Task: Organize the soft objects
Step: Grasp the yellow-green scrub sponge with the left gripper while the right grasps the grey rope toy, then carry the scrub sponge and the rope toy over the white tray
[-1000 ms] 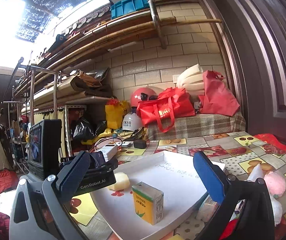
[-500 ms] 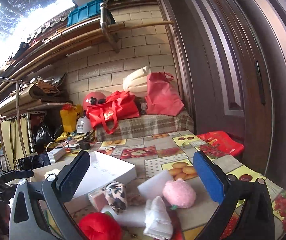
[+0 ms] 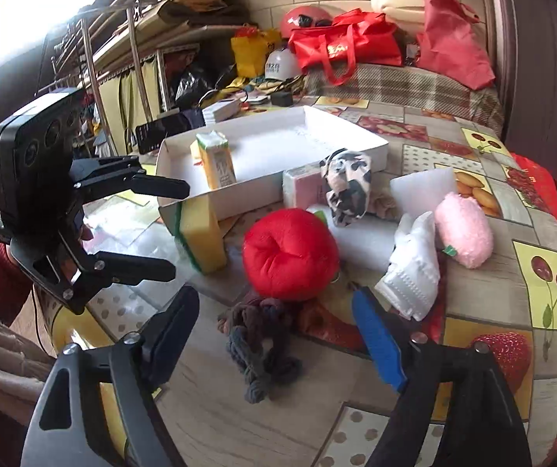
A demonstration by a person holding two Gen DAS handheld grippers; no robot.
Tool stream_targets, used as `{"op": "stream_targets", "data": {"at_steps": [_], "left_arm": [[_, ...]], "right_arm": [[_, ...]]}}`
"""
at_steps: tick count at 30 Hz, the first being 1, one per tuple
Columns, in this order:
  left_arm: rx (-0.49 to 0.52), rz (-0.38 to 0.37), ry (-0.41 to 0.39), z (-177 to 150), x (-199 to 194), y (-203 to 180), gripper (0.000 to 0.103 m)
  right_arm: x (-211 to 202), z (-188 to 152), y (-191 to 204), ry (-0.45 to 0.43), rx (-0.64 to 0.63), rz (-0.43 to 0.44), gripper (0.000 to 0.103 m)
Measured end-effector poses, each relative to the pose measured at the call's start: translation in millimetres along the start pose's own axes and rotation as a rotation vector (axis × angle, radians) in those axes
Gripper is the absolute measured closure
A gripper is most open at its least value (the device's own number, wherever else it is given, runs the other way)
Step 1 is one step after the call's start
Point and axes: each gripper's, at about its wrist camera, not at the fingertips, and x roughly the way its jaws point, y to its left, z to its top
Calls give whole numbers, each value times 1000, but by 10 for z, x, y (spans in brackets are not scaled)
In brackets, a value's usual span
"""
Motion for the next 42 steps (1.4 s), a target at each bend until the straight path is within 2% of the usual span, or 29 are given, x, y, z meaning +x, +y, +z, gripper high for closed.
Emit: {"op": "stream_targets", "data": {"at_steps": [4, 7, 9, 10, 12, 13, 14, 15, 18, 21, 26, 29, 32, 36, 42], "left_arm": [[-3, 55, 24, 8, 101, 8, 28], [-37, 45, 13, 12, 102, 94, 28], [-50, 36, 26, 17, 140, 126, 28], [-49, 33, 44, 21, 179, 123, 28], [-27, 22, 92, 31, 282, 85, 28], [-8, 26, 111, 28, 318, 41, 28], [12, 26, 122, 26, 342, -1, 40], [29, 19, 128, 24, 354, -32, 65], [32, 34, 95, 25, 286, -36, 64], [-20, 60, 8, 23, 126, 54, 64], [-145, 137, -259, -48, -337, 279, 64], [-254, 202, -357, -147, -550, 471, 64], [-322, 275, -390, -204, -641, 596, 64], [-332, 324, -404, -235, -680, 632, 64], [-383, 351, -404, -326, -715, 749, 64]], "right_arm": [[203, -49, 93, 88, -39, -30, 41], [255, -110, 94, 118, -47, -35, 44], [284, -142, 87, 139, -52, -27, 58], [266, -149, 93, 134, -60, -20, 60], [235, -153, 111, 140, -76, -5, 76], [209, -166, 125, 139, -88, -1, 77], [182, -178, 144, 137, -101, 3, 79], [140, -183, 151, 126, -108, 10, 81], [-128, -172, 141, 21, -95, 23, 82], [-444, -61, 67, -158, -50, -28, 82], [-763, 35, -154, -485, 80, -275, 82], [-800, 33, -244, -601, 136, -390, 82], [-767, 19, -329, -634, 188, -424, 82], [-645, 40, -369, -610, 235, -403, 81], [-544, 126, -119, -599, 162, -353, 81]]}}
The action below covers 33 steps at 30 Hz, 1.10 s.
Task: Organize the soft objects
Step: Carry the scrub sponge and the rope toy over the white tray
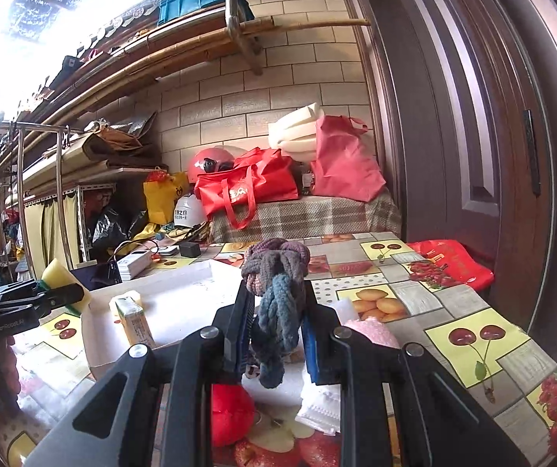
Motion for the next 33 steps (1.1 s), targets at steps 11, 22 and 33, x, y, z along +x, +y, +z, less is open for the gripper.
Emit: {"op": "stream_targets", "data": {"at_steps": [11, 22, 33], "left_arm": [[-41, 73, 25, -18, 78, 224, 64], [-41, 155, 81, -5, 551, 350, 64], [-65, 188, 57, 88, 813, 511, 64]], "right_arm": [[178, 11, 386, 30, -37, 119, 81], [469, 28, 614, 81, -12, 164, 81], [1120, -35, 745, 189, 68, 151, 81]]}}
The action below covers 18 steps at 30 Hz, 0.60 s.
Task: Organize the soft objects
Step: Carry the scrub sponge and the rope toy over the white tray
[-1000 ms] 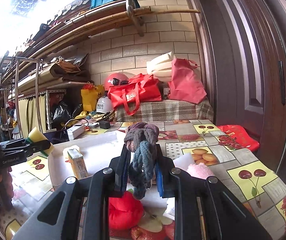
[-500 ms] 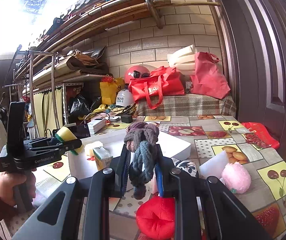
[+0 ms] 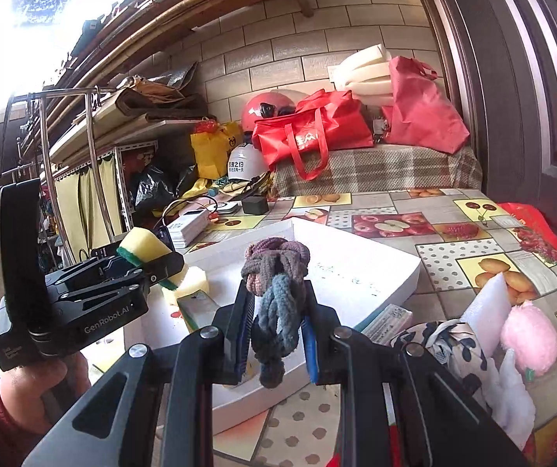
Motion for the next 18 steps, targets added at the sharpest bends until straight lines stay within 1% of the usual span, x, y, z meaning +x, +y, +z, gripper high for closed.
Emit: {"op": "stream_targets", "data": {"at_steps": [4, 9, 13, 18], "left_arm": [[-13, 7, -4, 31, 86, 36, 64], [10, -13, 3, 59, 172, -5, 64], [28, -41, 29, 75, 240, -35, 64], [16, -74, 65, 97, 341, -10, 64]], "right_arm": [[123, 26, -34, 15, 34, -25, 82], [289, 70, -14, 24, 46, -36, 82], [420, 105, -33, 45, 75, -44, 81], [545, 114, -76, 84, 104, -47, 81]]}}
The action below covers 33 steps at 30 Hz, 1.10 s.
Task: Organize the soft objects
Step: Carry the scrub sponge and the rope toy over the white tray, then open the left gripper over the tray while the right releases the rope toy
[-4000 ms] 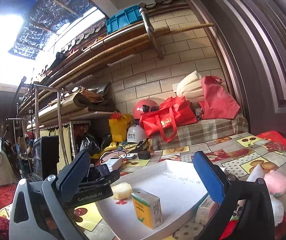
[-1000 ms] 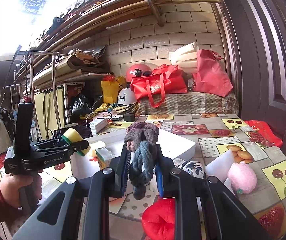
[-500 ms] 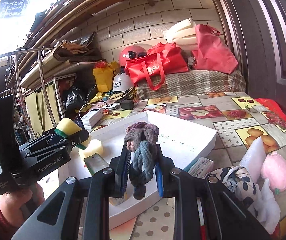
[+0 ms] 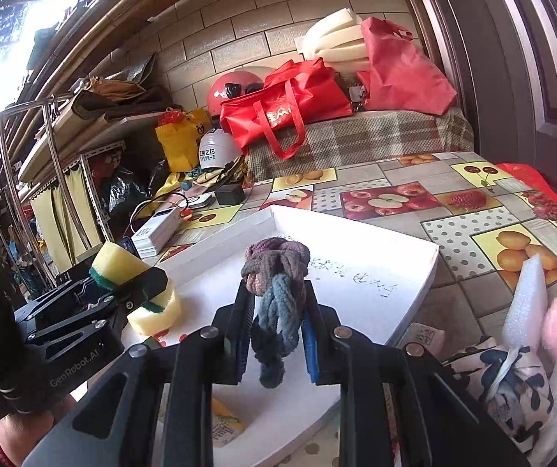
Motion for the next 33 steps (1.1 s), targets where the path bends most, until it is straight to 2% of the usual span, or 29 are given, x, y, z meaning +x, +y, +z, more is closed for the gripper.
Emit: {"op": "stream_targets", "data": {"at_steps": [10, 15, 19, 20, 21, 23, 25, 26, 27, 29, 30, 33], "left_arm": [[-9, -44, 91, 16, 175, 3, 64], [-6, -46, 94, 15, 185, -1, 63], [6, -18, 76, 15, 154, -22, 63], [8, -4, 67, 15, 135, -26, 58], [11, 11, 54, 14, 113, -31, 48], [-1, 49, 25, 9, 59, -8, 39], [-44, 79, -3, 1, 4, 78, 30], [-72, 93, -19, -5, -29, 134, 21], [-95, 102, -32, -9, -55, 180, 12], [-120, 123, -48, -13, -89, 231, 4], [-124, 124, -50, -14, -92, 242, 4], [-123, 127, -53, -19, -99, 250, 4]], "right_arm": [[133, 16, 20, 51, 4, 3, 81], [176, 14, 29, 72, -1, 1, 78], [168, 11, 66, 70, -21, -2, 76], [166, 10, 73, 70, -25, -5, 73], [168, 11, 75, 70, -29, -7, 67], [158, 15, 75, 60, -28, -24, 57], [148, 20, 20, 51, -3, -43, 38], [147, 21, -13, 49, 14, -47, 21], [143, 24, -39, 46, 27, -46, 14], [126, 24, -37, 37, 28, -43, 8], [117, 24, -22, 32, 22, -46, 2], [85, 24, 23, 11, -1, -49, 0]]}}
